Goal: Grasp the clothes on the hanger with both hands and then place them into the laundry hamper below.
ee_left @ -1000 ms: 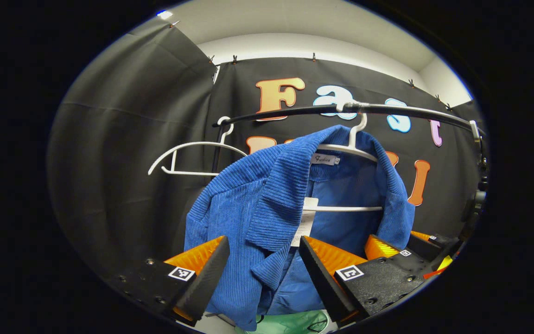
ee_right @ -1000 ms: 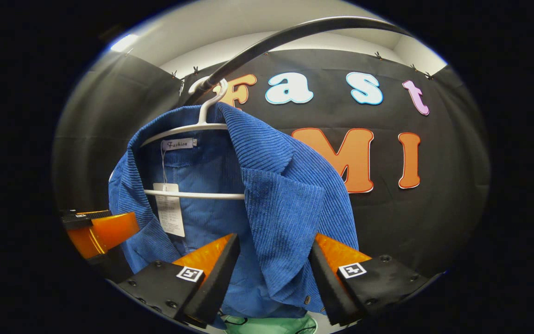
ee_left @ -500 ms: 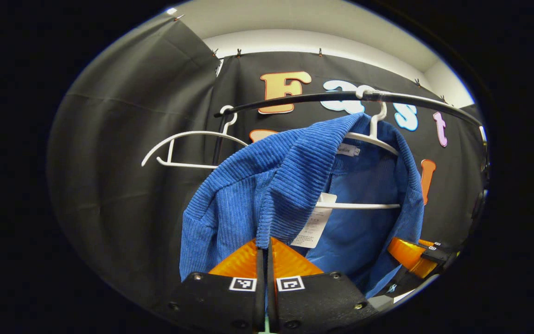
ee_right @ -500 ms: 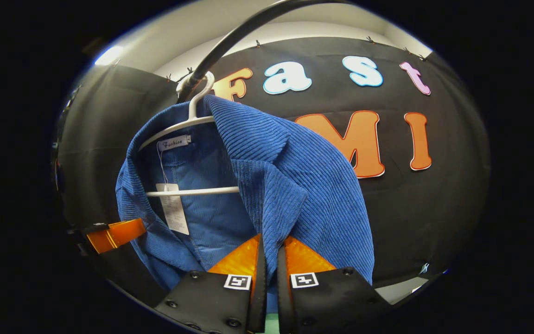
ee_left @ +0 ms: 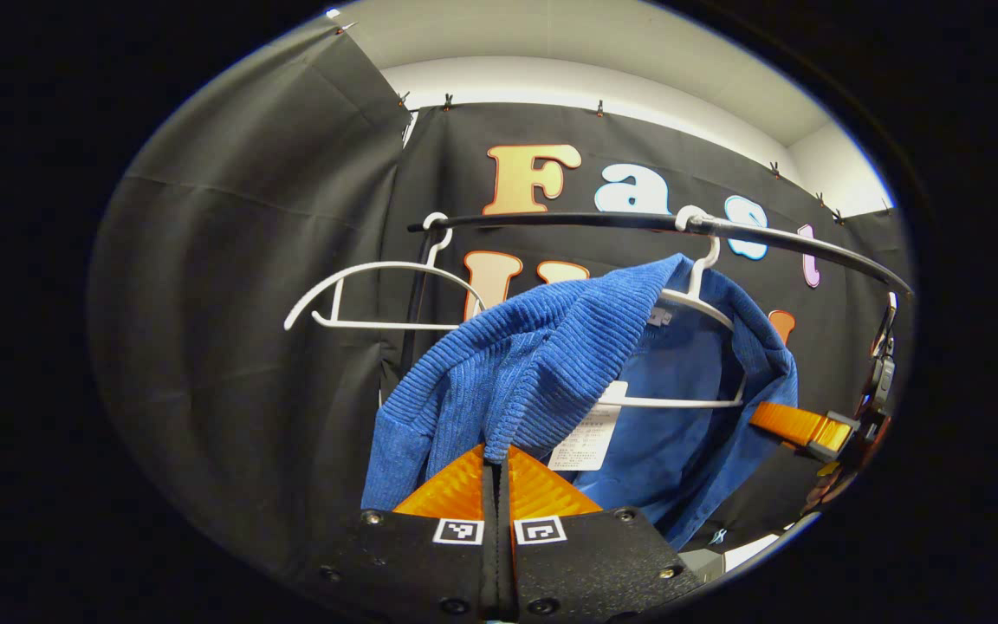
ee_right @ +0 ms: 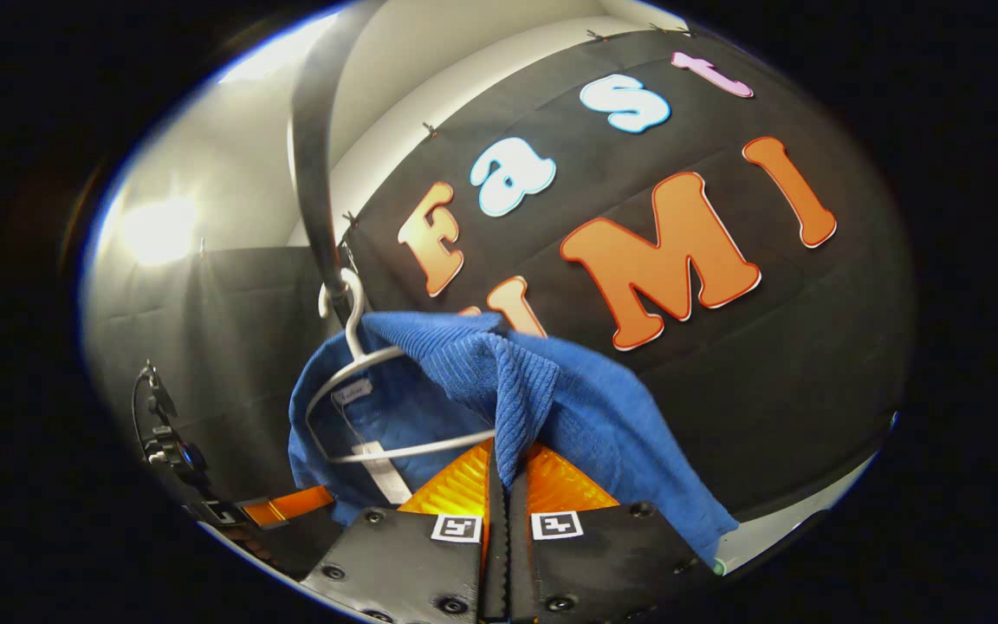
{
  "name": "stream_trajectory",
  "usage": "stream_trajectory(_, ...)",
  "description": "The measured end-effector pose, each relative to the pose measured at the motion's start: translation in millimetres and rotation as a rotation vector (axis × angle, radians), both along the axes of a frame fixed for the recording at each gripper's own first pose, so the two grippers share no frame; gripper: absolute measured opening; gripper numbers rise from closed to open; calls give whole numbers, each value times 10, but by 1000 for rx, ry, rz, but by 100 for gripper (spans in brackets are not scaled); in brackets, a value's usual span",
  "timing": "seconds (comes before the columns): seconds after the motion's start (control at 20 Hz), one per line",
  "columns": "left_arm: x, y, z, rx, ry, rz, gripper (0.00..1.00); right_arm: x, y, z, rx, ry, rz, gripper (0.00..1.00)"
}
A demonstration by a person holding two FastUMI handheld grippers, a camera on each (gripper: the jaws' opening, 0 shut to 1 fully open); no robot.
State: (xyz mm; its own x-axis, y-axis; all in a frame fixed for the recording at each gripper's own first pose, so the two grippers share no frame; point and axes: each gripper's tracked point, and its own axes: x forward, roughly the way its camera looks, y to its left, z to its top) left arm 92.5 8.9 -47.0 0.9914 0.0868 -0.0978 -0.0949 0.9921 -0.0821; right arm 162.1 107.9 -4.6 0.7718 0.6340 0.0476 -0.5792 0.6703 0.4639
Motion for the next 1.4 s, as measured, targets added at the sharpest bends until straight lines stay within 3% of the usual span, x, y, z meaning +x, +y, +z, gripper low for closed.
stream_trajectory(0.6,-243,437,904,11,-160,35,0,194,-223,330,76,-32,9,8)
stream_trajectory(0.9,-237,534,1267,7,-224,6,0,330,-350,579,220,-5,61,7)
stream_trajectory(1.15,-114,688,1406,15,-290,28,0,439,-370,712,320,28,95,7)
stream_trajectory(1.4,85,850,1381,71,-274,41,0,608,-409,631,268,38,52,7)
